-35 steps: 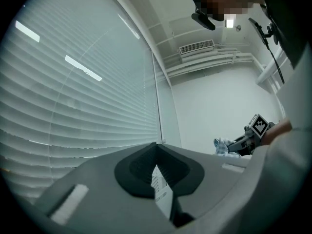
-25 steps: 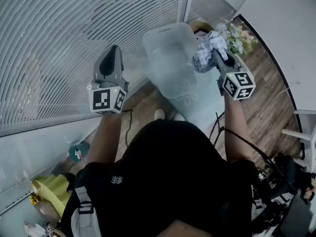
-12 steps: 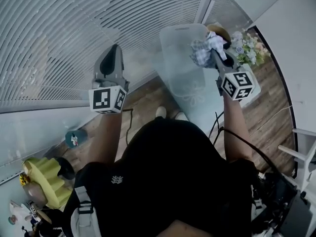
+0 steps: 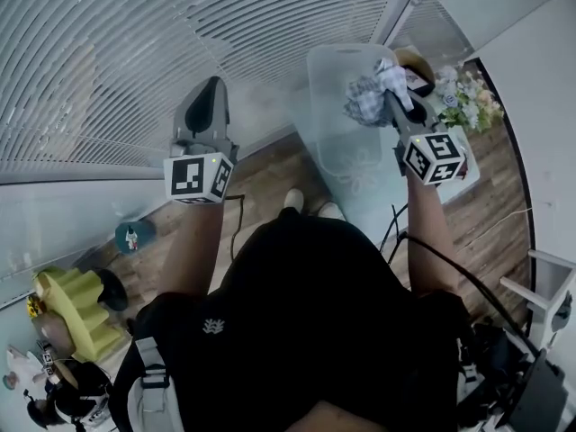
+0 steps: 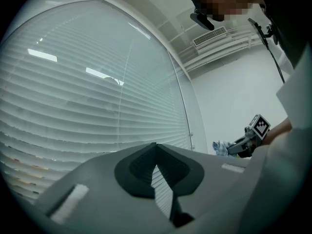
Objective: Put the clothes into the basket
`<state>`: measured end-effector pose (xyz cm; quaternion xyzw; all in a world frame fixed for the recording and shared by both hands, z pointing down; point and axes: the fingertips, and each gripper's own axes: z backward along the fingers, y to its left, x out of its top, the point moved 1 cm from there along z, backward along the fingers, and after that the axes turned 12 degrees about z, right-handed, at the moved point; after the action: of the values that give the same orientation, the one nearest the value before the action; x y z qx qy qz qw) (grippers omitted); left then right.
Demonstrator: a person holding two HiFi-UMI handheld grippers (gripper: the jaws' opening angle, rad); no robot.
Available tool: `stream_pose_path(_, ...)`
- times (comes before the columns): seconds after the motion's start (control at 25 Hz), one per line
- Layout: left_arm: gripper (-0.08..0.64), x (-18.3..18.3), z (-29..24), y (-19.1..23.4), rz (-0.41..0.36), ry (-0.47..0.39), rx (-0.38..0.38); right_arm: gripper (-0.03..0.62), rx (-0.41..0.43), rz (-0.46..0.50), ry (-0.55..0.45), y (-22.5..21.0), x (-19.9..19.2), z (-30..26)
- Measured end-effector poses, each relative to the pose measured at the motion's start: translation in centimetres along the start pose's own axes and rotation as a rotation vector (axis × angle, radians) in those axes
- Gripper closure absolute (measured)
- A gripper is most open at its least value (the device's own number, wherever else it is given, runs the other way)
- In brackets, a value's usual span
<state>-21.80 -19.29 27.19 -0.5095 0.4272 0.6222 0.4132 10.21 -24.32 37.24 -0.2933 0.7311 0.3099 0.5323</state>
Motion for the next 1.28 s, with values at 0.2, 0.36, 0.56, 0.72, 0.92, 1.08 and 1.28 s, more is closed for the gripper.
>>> stream_pose_path(0.2,0.555,0.0,0.1,0.0,-0.001,0.004,0.002,0.551,0.008,-0.008,0.013,0.4,-0.5,-0.3)
stream_pose_path(0.36,0.555,-0.6,0.3,0.6,0.009,0.012,0.016,0.551,0.024,-0.006,0.041,1.1,-1.5,-0.5)
stream_pose_path(0.56,0.555,-2.1,0.5,-0.8,0.022,0.045,-0.020,0.551,0.032,-0.007,0.059,1.6,-2.5,-0.6)
stream_pose_path(0.72,0.555,-3.5,0.6,-1.8,0.028,0.076,-0.041,0.551,0.046,-0.007,0.074,2.2,-3.3,-0.8)
stream_pose_path(0.92,0.555,-4.1,0.4,-2.8,0.031,0.099,-0.065,0.551,0.058,-0.013,0.083,2.8,-3.8,-0.4)
stream_pose_path(1.08,0.555,-5.3,-0.6,-3.1,0.035,0.115,-0.084,0.551,0.072,-0.024,0.102,3.1,-5.2,-1.2)
stream_pose_path(1.28,0.555,-7.0,-1.7,-3.6,0.045,0.141,-0.107,0.551,0.090,-0.029,0.126,2.9,-6.3,-2.1)
